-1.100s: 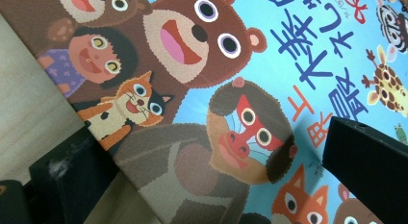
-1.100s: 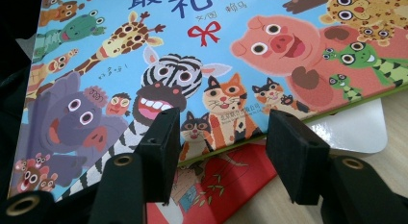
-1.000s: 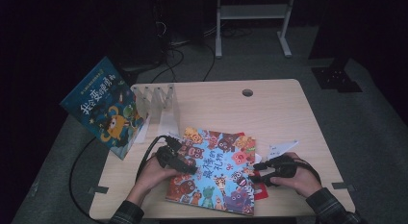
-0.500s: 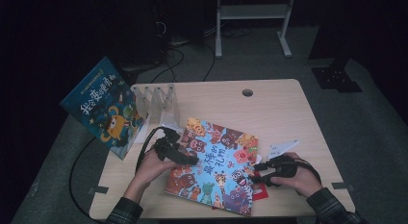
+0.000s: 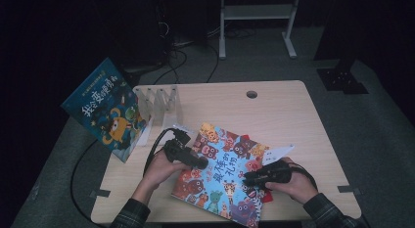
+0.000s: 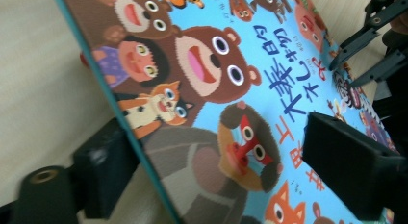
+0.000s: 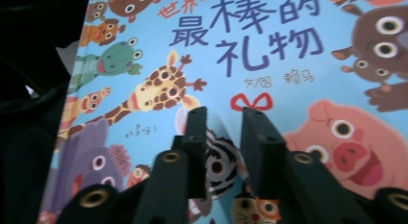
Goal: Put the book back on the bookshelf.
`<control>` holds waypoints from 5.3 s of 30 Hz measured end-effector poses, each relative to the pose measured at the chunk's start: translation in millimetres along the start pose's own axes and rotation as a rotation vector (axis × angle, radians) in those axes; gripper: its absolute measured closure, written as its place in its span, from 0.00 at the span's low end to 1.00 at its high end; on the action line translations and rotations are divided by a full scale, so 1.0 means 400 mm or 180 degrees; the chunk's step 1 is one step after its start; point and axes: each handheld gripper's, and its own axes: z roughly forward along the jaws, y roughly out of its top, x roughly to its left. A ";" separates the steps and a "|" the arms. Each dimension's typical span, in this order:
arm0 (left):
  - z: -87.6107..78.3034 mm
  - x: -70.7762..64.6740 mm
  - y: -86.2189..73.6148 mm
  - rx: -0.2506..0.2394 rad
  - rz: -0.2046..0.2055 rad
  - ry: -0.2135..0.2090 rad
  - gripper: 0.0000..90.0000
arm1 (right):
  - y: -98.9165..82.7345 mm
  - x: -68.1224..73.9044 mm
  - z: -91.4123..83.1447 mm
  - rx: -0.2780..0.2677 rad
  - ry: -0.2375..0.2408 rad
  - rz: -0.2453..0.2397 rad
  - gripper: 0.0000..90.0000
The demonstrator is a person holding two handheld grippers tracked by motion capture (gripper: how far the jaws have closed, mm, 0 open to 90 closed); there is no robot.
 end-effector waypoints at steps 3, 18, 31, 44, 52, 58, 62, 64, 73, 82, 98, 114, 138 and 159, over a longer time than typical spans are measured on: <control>-0.016 0.001 -0.002 -0.0173 0.0024 0.0094 0.32 | -0.002 0.000 -0.003 0.0014 -0.0017 -0.0026 0.84; -0.024 0.024 -0.008 -0.0237 -0.0144 0.0040 0.50 | -0.023 -0.011 -0.049 0.0041 -0.0207 0.0029 0.65; -0.029 0.022 -0.007 -0.0240 -0.0107 0.0081 0.50 | -0.109 -0.030 -0.103 0.0225 -0.0588 0.0098 0.88; -0.032 0.010 -0.004 -0.0375 -0.0015 0.0004 0.39 | -0.104 -0.038 -0.093 0.0117 -0.0510 0.0208 0.89; -0.018 0.006 0.000 -0.0356 -0.0017 -0.0032 0.31 | -0.104 -0.037 -0.092 0.0107 -0.0512 0.0211 0.89; -0.009 0.004 0.004 -0.0297 -0.0034 -0.0087 0.29 | -0.104 -0.038 -0.091 0.0113 -0.0511 0.0204 0.89; -0.016 -0.005 0.011 -0.0274 -0.0004 -0.0030 0.34 | -0.104 -0.036 -0.090 0.0108 -0.0525 0.0199 0.89; -0.032 -0.009 0.018 -0.0362 0.0013 -0.0044 0.41 | -0.104 -0.036 -0.088 0.0105 -0.0528 0.0214 0.89; -0.098 -0.035 0.065 -0.0541 0.0114 -0.0092 0.45 | -0.077 -0.033 -0.053 0.0123 -0.0528 0.0152 0.91; -0.115 -0.055 0.103 -0.0400 0.0177 -0.0068 0.43 | -0.056 -0.040 -0.037 0.0172 -0.0518 0.0126 0.90; -0.130 -0.078 0.146 -0.0253 0.0170 -0.0002 0.64 | -0.056 -0.042 -0.037 0.0155 -0.0491 0.0135 0.89; -0.151 -0.103 0.201 -0.0169 -0.0038 -0.0273 0.77 | -0.060 -0.090 -0.086 -0.0297 -0.0625 0.0415 0.55; -0.156 -0.184 0.285 0.0044 0.0244 -0.0285 0.83 | -0.116 -0.324 -0.121 -0.0192 -0.2249 0.1038 0.31; -0.191 -0.302 0.318 0.0179 0.0683 -0.0366 0.90 | -0.117 -0.324 -0.121 -0.0185 -0.2275 0.1069 0.29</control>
